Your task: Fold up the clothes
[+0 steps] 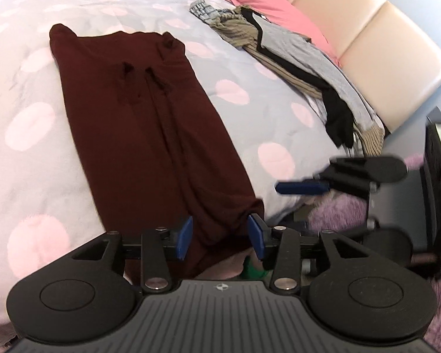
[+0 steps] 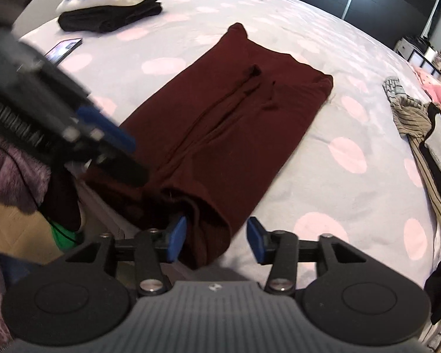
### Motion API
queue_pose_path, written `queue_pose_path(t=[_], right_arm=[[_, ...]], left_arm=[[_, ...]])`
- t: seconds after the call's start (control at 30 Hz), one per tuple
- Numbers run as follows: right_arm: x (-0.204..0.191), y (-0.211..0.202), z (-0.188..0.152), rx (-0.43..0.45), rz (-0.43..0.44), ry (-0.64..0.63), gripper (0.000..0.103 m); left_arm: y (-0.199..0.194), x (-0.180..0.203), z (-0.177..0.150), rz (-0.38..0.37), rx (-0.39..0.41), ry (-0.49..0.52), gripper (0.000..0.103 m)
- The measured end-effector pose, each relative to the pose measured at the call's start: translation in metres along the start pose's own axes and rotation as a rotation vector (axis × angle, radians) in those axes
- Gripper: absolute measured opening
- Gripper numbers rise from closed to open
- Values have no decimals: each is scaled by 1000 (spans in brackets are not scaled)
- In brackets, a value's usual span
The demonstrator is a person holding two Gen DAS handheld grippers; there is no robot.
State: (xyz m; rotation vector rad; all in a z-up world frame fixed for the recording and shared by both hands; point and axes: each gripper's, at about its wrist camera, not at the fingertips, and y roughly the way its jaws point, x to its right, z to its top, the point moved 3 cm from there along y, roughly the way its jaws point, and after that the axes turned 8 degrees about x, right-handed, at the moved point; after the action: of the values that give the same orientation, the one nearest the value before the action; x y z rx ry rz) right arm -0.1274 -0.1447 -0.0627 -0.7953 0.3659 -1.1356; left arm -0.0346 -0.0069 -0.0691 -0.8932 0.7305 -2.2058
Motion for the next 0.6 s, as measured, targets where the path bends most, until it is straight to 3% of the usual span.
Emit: queue_pose_path(t=[0.23,0.33,0.4,0.6], right_arm=[[-12,13,-12,54,30,-122,58],[-25,21,-19,27,59,-213,56],[-30,21,-23,8,83,-242,49],[-35,16,-34,-50,185,-220,48]], left_arm=[[21,-10,18,1,-7,-134,39],[35,-7,17,29,-43,-104,39],[44,-5,16,55,-75,-71,25],[52,-2,9,117,-121,-22,23]])
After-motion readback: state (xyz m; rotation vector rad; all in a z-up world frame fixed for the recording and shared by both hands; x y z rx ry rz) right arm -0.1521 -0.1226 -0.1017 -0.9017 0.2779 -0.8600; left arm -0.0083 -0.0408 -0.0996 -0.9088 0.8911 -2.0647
